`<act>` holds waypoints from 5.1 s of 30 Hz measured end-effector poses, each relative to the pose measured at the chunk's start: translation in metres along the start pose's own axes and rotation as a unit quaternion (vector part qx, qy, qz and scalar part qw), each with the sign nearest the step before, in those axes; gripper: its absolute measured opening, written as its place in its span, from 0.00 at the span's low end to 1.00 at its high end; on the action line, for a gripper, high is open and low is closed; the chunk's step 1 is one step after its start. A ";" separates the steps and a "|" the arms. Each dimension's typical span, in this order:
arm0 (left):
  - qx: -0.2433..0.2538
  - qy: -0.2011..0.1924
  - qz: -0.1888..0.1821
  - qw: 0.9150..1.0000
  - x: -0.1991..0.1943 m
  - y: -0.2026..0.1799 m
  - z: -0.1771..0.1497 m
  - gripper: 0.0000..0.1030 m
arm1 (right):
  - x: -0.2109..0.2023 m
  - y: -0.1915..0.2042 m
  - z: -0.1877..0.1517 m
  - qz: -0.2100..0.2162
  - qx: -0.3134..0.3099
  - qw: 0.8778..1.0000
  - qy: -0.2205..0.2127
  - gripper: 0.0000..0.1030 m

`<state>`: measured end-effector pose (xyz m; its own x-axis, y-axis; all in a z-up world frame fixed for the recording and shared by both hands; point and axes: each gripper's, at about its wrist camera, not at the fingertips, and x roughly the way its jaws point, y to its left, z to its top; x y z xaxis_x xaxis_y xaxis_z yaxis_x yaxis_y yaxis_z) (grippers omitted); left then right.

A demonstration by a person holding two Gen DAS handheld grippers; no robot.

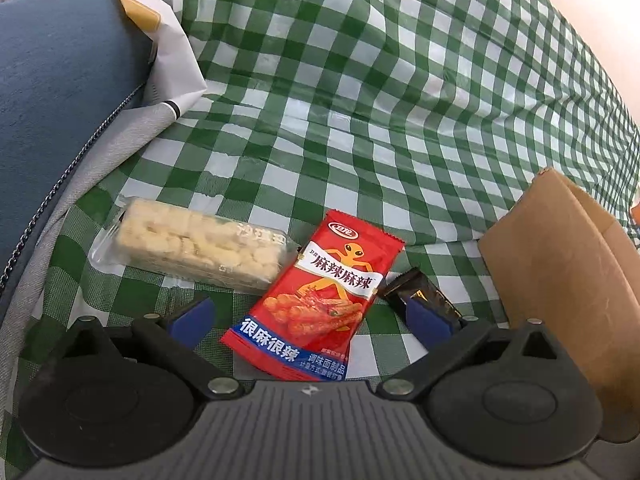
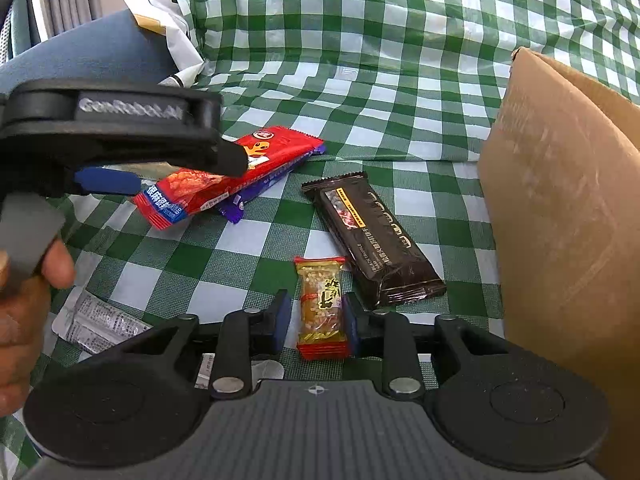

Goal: Organize snacks
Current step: 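Grasp the red spicy strip packet with the left tool while the right tool grasps the small wafer, then lift the red packet and small wafer and carry both over the box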

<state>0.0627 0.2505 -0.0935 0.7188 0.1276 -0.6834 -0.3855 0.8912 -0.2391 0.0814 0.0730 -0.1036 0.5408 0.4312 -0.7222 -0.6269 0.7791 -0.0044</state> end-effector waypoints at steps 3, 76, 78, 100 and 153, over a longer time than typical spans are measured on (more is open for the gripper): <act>0.009 0.006 0.011 1.000 0.001 0.000 -0.001 0.74 | -0.001 -0.002 0.000 0.001 0.005 1.000 0.001 0.21; -0.065 0.013 -0.031 0.997 -0.036 -0.027 -0.046 0.19 | -0.089 -0.007 -0.062 0.000 -0.070 0.997 0.030 0.19; -0.075 0.011 -0.029 0.997 -0.037 -0.024 -0.046 0.41 | -0.089 -0.005 -0.062 -0.002 -0.074 0.997 0.031 0.19; 0.115 -0.014 0.038 0.993 0.001 -0.097 -0.064 0.87 | -0.083 -0.003 -0.063 0.001 -0.084 0.996 0.041 0.20; 0.039 -0.052 0.002 0.998 -0.090 -0.060 -0.047 0.47 | -0.124 0.003 -0.052 -0.023 -0.093 0.994 -0.043 0.18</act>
<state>-0.0057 0.1653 -0.0501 0.7747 0.1725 -0.6083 -0.3453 0.9214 -0.1784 -0.0166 -0.0019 -0.0504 0.6128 0.4404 -0.6562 -0.6887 0.7048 -0.1702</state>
